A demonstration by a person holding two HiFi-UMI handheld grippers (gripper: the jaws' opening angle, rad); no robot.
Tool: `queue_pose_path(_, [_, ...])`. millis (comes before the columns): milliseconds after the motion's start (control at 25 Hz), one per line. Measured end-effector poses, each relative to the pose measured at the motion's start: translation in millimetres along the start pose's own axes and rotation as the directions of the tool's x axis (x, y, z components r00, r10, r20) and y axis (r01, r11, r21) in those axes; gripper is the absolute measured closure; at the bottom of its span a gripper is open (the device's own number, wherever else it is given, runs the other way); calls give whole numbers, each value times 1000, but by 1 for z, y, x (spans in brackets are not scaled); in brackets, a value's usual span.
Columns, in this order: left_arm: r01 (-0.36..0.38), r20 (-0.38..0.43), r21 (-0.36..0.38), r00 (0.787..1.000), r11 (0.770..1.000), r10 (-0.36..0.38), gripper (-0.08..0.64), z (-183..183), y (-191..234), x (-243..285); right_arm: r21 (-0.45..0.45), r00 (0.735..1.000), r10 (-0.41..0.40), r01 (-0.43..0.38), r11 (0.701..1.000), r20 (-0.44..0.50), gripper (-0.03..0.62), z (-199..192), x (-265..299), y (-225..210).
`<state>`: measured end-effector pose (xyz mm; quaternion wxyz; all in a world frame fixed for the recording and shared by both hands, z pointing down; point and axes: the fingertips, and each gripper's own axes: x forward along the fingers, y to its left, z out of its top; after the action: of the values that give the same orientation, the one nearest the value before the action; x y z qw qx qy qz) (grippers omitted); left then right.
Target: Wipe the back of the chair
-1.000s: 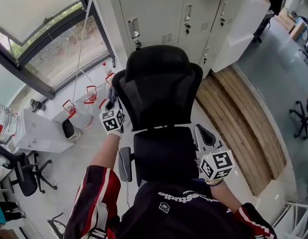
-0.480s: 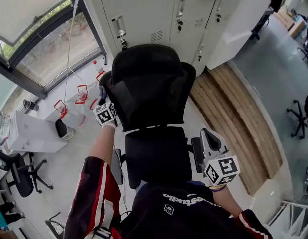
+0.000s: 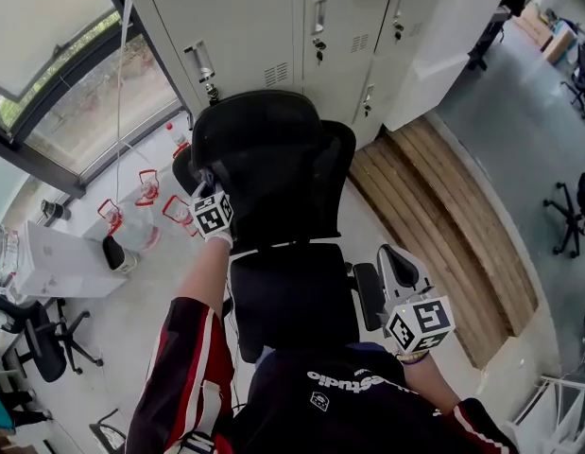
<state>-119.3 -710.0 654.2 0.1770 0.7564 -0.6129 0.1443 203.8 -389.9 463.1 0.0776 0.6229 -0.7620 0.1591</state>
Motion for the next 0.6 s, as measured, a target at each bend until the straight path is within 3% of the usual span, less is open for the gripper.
queue_pose_path(600, [194, -38, 77, 981, 978, -191, 503, -10, -172, 36, 67, 995, -98, 98, 993, -5, 577, -11, -43, -74])
